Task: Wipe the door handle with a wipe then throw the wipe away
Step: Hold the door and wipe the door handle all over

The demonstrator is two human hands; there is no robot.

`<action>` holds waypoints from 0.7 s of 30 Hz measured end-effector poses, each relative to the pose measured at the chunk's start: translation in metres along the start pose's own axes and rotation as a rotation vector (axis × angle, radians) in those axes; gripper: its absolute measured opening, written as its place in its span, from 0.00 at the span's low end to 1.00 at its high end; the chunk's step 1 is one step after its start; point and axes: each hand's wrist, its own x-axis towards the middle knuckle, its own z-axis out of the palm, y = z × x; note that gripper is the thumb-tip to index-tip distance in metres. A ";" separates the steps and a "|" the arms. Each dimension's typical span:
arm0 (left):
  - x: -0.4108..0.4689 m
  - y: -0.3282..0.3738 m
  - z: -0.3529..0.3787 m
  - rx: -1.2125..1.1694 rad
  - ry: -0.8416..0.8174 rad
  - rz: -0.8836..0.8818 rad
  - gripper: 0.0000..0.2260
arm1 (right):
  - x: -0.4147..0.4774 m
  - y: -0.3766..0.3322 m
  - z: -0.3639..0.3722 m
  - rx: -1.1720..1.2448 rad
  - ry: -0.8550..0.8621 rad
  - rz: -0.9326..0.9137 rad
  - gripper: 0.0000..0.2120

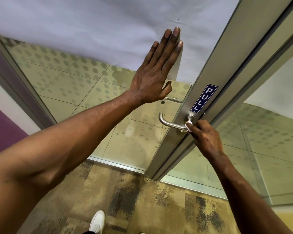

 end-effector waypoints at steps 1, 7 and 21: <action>0.000 0.000 0.000 0.003 0.000 0.000 0.49 | -0.002 -0.004 0.000 -0.012 0.003 0.008 0.18; 0.001 0.001 0.002 0.008 0.011 -0.012 0.49 | 0.002 -0.039 -0.001 -0.092 0.025 0.032 0.20; 0.000 -0.004 0.001 0.009 0.018 0.001 0.48 | 0.061 -0.142 -0.012 -0.011 -0.062 0.362 0.07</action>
